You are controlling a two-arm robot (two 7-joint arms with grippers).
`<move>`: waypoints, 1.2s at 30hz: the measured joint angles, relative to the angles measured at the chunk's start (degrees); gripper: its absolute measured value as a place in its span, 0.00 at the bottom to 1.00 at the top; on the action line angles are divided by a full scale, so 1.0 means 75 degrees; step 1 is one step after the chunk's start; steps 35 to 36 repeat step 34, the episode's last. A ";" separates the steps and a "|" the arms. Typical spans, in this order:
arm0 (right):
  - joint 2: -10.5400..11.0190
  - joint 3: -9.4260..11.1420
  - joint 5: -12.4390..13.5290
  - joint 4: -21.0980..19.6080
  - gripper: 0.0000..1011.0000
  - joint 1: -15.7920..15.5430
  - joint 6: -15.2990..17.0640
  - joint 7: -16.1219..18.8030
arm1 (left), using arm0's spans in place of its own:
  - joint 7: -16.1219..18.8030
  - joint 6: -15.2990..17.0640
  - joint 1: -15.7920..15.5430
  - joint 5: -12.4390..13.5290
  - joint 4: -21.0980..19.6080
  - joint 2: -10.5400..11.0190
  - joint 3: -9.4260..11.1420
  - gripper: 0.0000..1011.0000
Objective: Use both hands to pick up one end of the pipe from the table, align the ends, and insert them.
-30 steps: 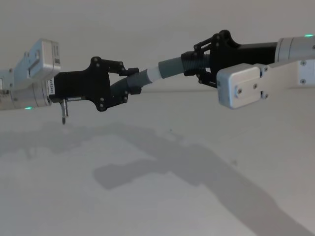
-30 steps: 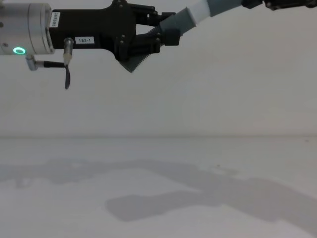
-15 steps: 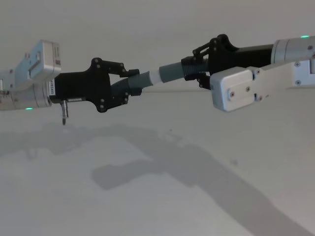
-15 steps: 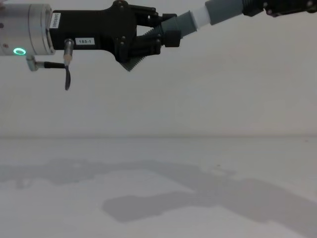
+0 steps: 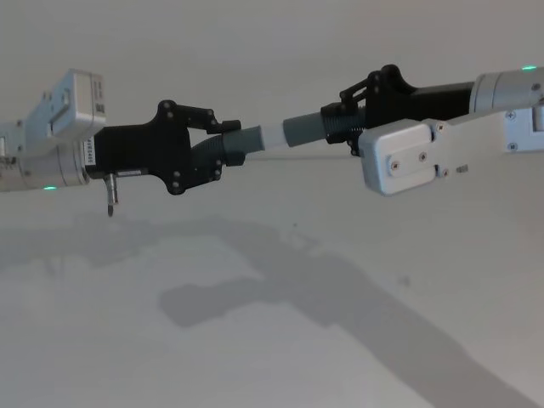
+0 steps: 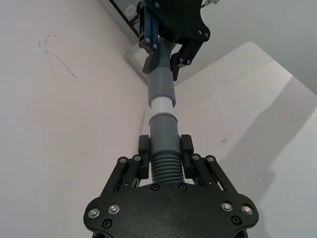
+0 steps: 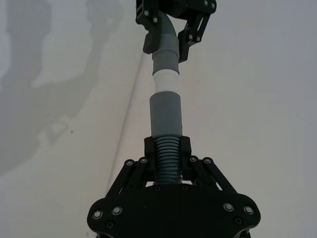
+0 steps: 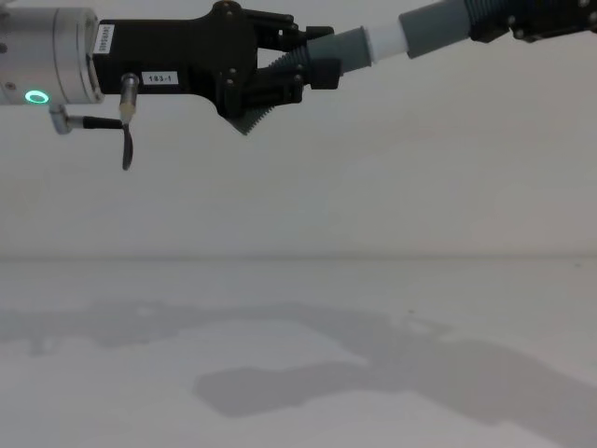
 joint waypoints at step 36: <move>0.0065 -0.0040 -0.0074 -0.0089 0.25 -0.0011 0.0223 0.0044 | 0.0013 0.0000 0.0000 -0.0007 0.0000 0.0000 -0.0002 0.34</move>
